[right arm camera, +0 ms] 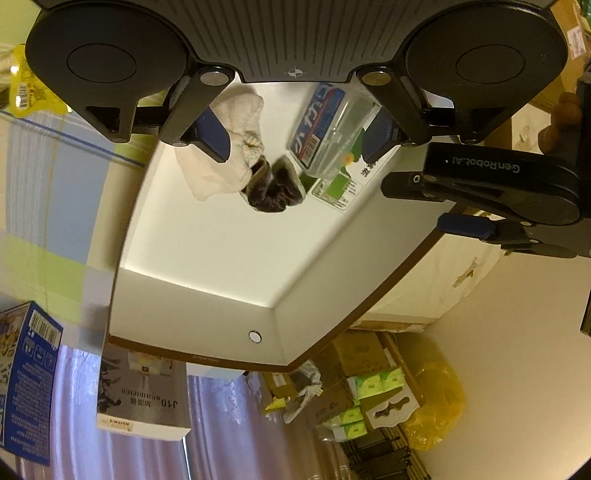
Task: Organize objects
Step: 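Withdraw both tools from the box toward the remaining table items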
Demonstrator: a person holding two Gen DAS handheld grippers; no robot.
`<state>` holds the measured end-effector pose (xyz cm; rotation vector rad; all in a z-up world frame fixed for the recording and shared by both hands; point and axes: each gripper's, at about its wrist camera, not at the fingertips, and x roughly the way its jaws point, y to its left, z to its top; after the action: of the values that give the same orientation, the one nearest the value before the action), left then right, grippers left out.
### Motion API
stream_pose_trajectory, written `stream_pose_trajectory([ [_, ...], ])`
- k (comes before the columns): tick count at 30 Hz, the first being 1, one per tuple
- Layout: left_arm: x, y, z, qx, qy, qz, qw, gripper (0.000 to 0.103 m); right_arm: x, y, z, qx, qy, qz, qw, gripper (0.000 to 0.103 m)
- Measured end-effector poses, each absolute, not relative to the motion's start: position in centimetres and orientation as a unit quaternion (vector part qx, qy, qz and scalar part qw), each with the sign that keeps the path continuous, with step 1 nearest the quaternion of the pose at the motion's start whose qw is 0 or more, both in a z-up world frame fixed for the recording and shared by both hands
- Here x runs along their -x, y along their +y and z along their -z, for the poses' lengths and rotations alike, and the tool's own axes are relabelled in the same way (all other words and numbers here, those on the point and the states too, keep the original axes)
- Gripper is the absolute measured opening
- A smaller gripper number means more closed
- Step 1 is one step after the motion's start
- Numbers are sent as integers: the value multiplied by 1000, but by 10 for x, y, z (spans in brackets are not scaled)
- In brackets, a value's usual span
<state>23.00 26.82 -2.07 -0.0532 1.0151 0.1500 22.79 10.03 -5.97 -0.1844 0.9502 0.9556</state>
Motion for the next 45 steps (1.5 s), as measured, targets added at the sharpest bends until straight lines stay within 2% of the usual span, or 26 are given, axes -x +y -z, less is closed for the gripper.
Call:
stream_pose_trajectory([
  [19,-199,242,-3,37,473,-62,878,85,-198,66,34,89,426,-435,788,77],
  [45,-169,144,-8,26,481,-37,876,86,-175,-46,27,55,451,-418,786,77],
])
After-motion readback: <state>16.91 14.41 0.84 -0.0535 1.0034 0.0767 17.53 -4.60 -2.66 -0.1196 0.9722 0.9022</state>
